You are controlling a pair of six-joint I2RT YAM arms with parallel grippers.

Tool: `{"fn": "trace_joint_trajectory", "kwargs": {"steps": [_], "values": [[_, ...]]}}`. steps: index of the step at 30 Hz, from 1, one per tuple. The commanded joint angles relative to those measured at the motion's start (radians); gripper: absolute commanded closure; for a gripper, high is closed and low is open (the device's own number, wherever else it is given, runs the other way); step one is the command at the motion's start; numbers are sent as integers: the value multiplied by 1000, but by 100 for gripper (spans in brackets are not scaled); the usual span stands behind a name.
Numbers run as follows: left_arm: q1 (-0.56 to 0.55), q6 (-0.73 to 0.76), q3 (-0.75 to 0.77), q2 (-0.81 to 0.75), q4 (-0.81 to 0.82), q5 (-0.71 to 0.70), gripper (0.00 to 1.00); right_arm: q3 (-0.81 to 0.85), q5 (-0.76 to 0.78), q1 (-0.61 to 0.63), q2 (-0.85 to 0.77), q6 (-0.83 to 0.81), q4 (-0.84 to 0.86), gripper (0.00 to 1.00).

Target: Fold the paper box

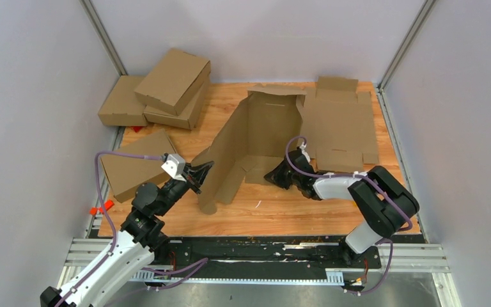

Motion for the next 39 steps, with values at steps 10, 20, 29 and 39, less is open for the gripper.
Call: {"fn": "trace_joint_trajectory", "kwargs": {"steps": [10,20,29,39], "values": [[-21,-30,-4,27,-37,49,100,-66,-43,15,68,195,292,100],[-22,-21,1,15,-53,33,100,-153,-147,-71,-86,81,312,100],[-21,-17,4,8,-66,20,100,-179,-182,-166,-263,-118,192,92],[-22,-13,7,3,-74,14,100,-193,-159,-222,-457,-236,-4,25]]}}
